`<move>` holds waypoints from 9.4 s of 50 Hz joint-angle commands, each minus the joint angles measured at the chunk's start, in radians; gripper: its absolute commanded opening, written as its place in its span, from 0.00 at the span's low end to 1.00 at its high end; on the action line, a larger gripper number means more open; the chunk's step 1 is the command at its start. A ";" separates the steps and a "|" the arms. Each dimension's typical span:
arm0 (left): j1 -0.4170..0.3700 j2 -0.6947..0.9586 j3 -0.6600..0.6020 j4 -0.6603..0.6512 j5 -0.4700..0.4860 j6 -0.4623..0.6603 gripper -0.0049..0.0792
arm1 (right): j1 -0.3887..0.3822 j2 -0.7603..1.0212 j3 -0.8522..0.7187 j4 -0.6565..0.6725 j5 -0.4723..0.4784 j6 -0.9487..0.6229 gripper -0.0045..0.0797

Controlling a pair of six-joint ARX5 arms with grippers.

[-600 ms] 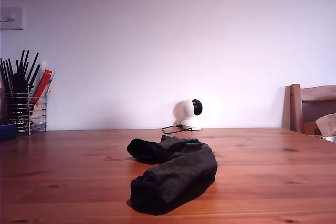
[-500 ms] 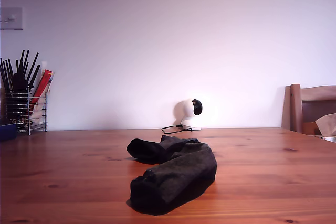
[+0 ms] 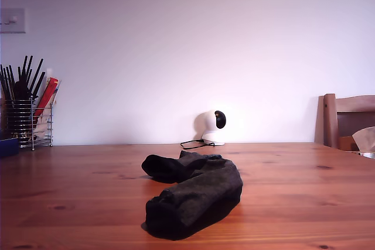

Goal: Fold the socks in front of you. After folding them, place them to the right side.

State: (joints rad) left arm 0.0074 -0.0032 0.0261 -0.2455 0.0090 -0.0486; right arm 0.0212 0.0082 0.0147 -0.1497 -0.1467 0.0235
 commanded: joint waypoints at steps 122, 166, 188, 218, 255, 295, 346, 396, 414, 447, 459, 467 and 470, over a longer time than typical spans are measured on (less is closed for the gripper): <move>-0.261 1.089 0.508 0.350 0.686 0.090 0.03 | 0.246 1.312 0.956 -0.202 -0.391 -0.129 0.04; -0.284 1.668 0.570 0.954 0.724 0.257 0.17 | 0.227 1.568 0.851 0.393 -0.407 -0.147 0.04; -0.338 1.807 0.710 0.840 0.671 0.593 0.37 | 0.227 1.604 0.851 0.386 -0.431 -0.145 0.04; -0.377 1.962 0.857 0.776 0.499 0.978 0.41 | 0.227 1.604 0.851 0.388 -0.454 -0.151 0.04; -0.394 2.074 1.006 0.729 0.462 1.054 0.33 | 0.227 1.604 0.851 0.372 -0.475 -0.147 0.04; -0.449 1.816 1.070 0.377 0.386 0.859 0.03 | 0.245 1.685 0.851 0.374 -0.457 -0.163 0.04; -0.482 1.761 1.532 -0.138 0.433 0.576 0.03 | 0.341 1.743 0.851 0.419 -0.325 -0.278 0.30; -0.374 1.764 1.553 -0.125 0.336 0.731 0.03 | 0.365 1.743 0.851 0.401 -0.387 -0.254 0.04; -0.367 1.764 1.588 -0.076 0.291 0.811 0.03 | 0.365 1.743 0.851 0.398 -0.405 -0.253 0.04; -0.401 1.792 1.592 -0.667 0.435 0.797 0.03 | 0.363 1.743 0.851 0.415 -0.424 -0.230 0.04; -0.417 1.862 1.590 -0.849 0.509 0.781 0.03 | 0.362 1.743 0.851 0.422 -0.436 -0.201 0.04; -0.430 1.949 1.590 -0.912 0.534 0.782 0.03 | 0.362 1.743 0.851 0.418 -0.475 -0.193 0.04; -0.438 1.970 1.590 -0.912 0.534 0.784 0.03 | 0.367 1.743 0.851 0.405 -0.484 -0.195 0.04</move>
State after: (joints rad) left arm -0.4191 1.9495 1.6260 -1.1557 0.5327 0.7361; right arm 0.3813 1.7374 0.8791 0.2584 -0.6209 -0.1764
